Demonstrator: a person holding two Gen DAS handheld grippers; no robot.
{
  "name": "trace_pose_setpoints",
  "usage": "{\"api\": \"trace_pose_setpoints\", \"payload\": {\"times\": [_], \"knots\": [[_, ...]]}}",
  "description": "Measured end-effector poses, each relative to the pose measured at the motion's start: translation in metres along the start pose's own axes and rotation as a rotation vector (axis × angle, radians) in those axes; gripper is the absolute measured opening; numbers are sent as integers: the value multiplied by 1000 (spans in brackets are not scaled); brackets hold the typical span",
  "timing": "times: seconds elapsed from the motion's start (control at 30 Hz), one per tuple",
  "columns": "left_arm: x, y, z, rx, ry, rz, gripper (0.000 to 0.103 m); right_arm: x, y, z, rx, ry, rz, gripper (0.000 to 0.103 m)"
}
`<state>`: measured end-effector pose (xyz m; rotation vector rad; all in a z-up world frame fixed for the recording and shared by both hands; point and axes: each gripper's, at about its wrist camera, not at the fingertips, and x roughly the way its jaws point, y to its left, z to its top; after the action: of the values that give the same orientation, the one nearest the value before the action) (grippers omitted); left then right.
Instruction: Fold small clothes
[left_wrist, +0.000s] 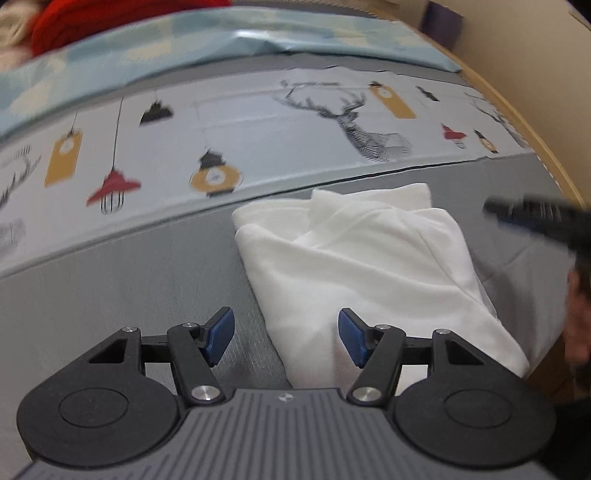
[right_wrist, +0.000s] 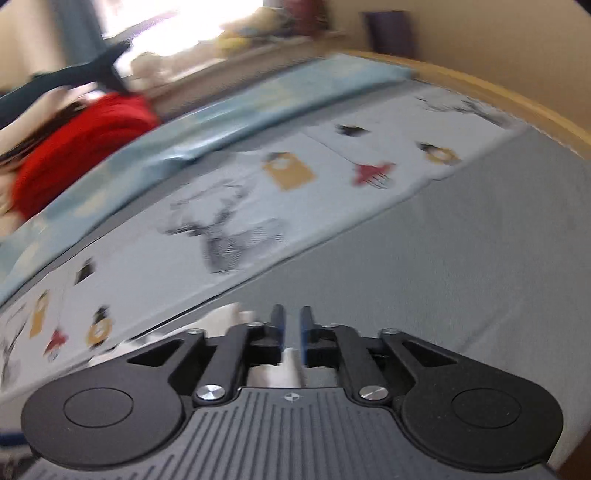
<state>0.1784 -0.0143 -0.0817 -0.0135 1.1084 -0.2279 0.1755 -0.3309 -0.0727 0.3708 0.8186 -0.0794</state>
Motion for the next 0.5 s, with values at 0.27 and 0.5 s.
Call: {"api": "trace_pose_setpoints", "payload": {"times": [0.27,0.5], "knots": [[43,28,-5,-299,137,-95,68,39,4,-36,-114,355,28,73],[78,33,-19,-413,156,-209,77,55,-12,-38,25,422,-6,81]]}}
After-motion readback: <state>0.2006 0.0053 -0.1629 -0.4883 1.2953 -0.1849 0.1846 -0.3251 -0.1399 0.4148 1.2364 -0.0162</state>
